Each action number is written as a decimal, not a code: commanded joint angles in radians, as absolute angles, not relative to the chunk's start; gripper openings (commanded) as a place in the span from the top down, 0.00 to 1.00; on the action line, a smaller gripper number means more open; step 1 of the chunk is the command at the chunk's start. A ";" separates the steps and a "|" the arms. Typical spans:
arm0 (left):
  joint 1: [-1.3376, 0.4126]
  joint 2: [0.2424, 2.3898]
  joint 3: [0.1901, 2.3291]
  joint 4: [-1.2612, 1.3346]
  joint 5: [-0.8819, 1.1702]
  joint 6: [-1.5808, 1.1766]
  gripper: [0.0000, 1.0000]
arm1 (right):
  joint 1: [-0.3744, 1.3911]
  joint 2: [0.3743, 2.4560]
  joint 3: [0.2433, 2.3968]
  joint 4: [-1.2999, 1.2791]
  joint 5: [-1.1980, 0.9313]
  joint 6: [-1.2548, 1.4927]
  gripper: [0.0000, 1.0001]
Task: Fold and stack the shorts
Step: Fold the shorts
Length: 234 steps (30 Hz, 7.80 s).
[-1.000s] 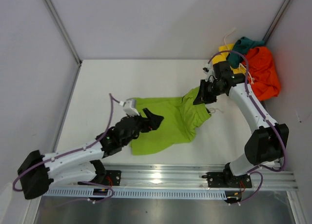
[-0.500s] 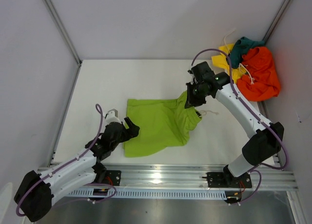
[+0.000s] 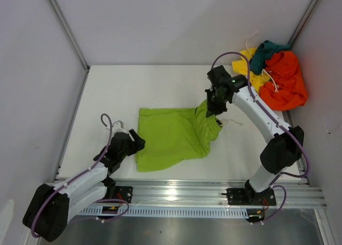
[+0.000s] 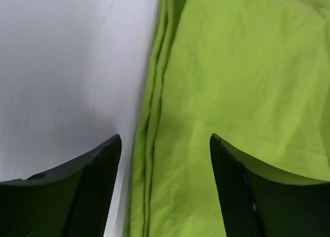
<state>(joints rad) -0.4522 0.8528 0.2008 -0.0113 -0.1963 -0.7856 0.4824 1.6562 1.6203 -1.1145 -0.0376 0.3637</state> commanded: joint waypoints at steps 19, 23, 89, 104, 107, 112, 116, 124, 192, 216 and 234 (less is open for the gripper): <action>-0.399 1.270 0.161 0.526 -0.019 -0.828 0.80 | 0.425 1.730 1.795 -1.221 0.146 0.339 1.00; -0.400 1.387 0.169 0.633 0.032 -0.854 0.81 | 0.429 1.775 1.851 -1.264 0.160 0.339 1.00; -0.505 1.187 0.186 0.408 -0.143 -0.770 0.90 | 0.841 2.034 2.361 -1.465 0.310 0.440 1.00; -0.505 1.172 0.190 0.387 -0.152 -0.765 0.90 | 0.880 2.022 2.358 -1.441 0.238 0.442 0.99; -0.505 1.161 0.189 0.382 -0.153 -0.765 0.90 | 0.896 2.049 2.323 -1.407 0.232 0.449 0.99; -0.506 1.143 0.176 0.376 -0.155 -0.765 0.90 | 0.907 2.106 2.264 -1.326 0.196 0.468 0.99; -0.505 1.120 0.173 0.365 -0.153 -0.765 0.90 | 0.927 2.175 2.250 -1.307 0.224 0.485 0.99; -0.505 1.074 0.152 0.353 -0.146 -0.770 0.90 | 0.934 2.283 2.256 -1.264 0.278 0.560 0.98; -0.419 0.730 0.351 -0.072 -0.150 -0.721 0.83 | 0.808 1.718 1.216 0.001 -0.336 0.795 0.96; -0.387 1.275 0.654 0.166 0.124 -0.716 0.83 | 0.827 2.085 0.966 0.586 -0.434 0.971 1.00; -0.385 1.336 0.695 0.170 0.143 -0.696 0.83 | 0.833 1.821 0.966 0.456 -0.353 0.845 1.00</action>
